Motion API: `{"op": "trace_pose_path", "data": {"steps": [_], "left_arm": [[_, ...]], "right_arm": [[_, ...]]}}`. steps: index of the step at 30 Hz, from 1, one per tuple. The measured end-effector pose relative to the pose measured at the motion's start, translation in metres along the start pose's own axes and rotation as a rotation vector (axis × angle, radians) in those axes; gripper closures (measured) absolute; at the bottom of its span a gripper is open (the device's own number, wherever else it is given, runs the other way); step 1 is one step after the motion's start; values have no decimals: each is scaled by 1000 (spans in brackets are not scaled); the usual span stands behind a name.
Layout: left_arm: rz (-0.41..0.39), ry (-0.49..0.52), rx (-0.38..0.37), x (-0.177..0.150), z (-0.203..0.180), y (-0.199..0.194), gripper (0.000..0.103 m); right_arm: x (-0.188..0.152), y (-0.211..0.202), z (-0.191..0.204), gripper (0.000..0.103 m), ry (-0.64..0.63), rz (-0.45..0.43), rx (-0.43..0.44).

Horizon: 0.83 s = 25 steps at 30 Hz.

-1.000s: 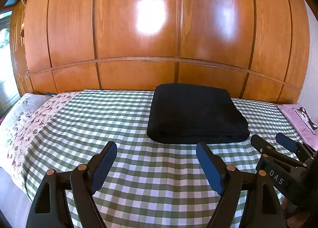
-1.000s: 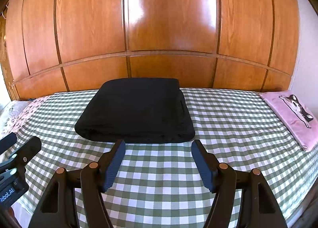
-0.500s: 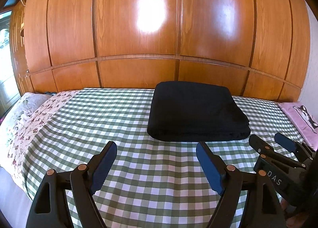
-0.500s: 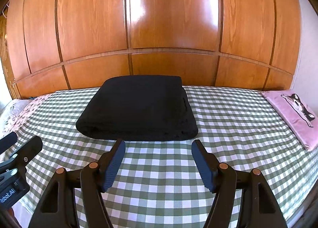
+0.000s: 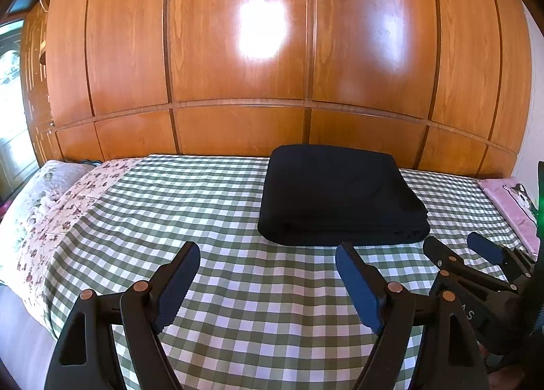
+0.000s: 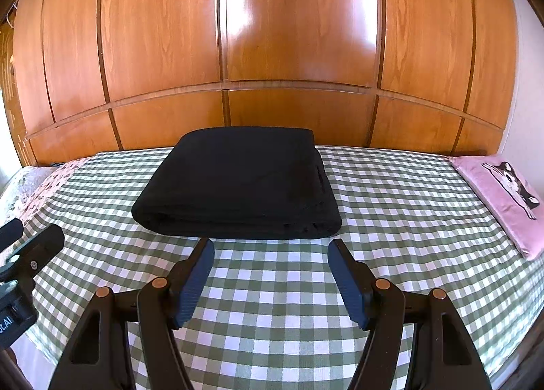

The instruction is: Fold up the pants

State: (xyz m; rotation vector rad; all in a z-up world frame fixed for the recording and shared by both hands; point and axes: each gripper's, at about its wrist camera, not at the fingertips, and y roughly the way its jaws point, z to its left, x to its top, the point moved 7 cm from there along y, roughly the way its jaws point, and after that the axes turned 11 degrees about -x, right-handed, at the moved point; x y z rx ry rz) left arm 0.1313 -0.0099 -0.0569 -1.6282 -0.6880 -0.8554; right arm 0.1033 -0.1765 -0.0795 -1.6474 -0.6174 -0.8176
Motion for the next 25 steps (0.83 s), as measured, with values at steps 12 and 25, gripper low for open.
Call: {"op": "trace_pose_path", "data": {"steps": [12, 25], "left_arm": [[-13, -4, 2, 4, 1, -8, 20], [9, -13, 3, -2, 4, -3, 23]], "right_arm": [[-1, 0, 1, 33, -16, -1, 10], [-9, 10, -2, 32, -25, 24, 13]]}}
